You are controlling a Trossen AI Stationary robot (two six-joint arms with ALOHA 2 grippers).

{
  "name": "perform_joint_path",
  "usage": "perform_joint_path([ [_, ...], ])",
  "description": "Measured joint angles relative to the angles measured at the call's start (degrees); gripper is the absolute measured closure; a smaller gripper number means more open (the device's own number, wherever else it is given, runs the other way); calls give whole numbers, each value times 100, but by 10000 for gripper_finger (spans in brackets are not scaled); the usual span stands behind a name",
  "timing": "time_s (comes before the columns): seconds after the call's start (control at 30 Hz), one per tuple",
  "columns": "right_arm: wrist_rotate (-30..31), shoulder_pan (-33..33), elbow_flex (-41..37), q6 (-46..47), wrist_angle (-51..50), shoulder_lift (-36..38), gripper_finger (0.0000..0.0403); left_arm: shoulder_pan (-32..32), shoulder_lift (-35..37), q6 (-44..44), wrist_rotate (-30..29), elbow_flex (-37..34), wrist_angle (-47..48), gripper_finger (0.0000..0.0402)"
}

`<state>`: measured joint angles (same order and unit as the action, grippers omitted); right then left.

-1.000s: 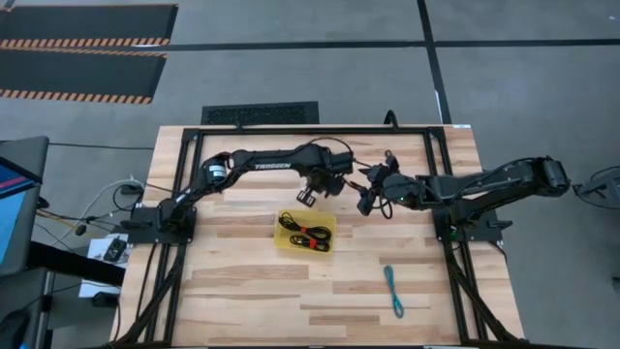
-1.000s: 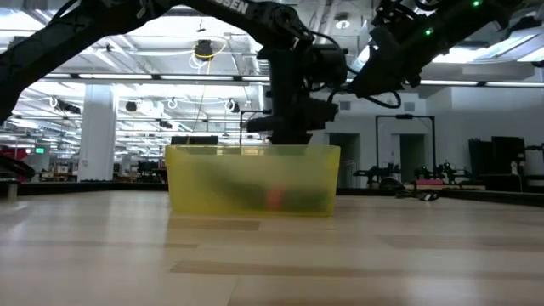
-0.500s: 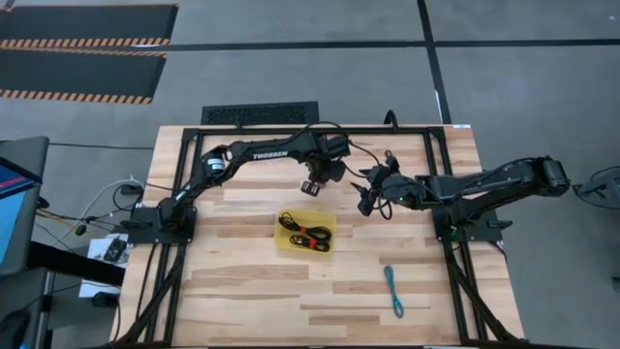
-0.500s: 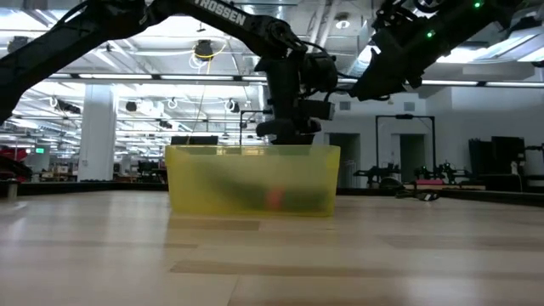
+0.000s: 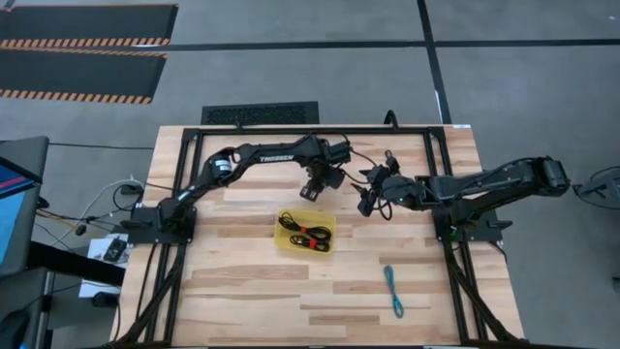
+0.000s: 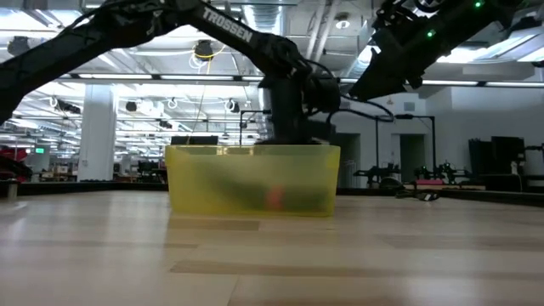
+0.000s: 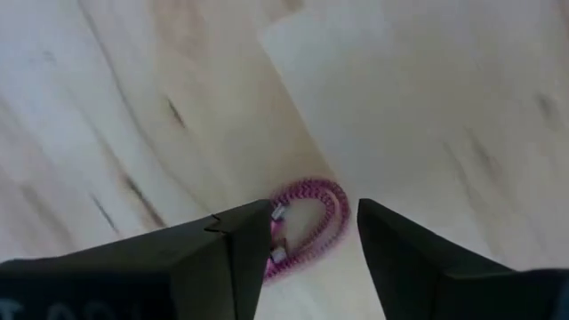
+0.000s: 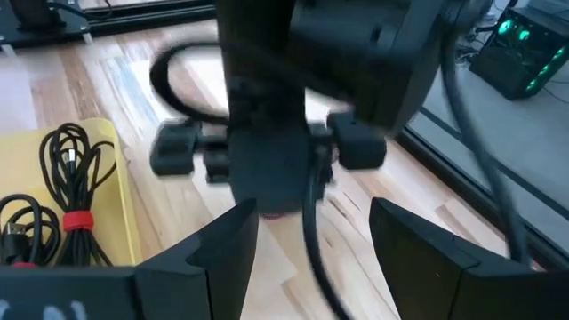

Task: Pick and place USB-C Cables
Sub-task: Put the pink charger cable into the yellow bin

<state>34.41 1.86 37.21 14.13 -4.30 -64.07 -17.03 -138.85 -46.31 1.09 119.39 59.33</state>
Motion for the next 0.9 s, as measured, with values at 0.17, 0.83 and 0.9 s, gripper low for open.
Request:
perform_joint_path([
  [0.17, 1, -1, -1, -2, -21, 0, 159, 34, -105, -2, -45, 13, 0, 238],
  [0.83, 4, 38, -2, 87, -51, 0, 159, 308, 139, 1430, -169, 170, 757, 363],
  [0.9, 5, 99, -2, 87, -133, 0, 159, 200, 279, 2012, -166, 186, 716, 358],
])
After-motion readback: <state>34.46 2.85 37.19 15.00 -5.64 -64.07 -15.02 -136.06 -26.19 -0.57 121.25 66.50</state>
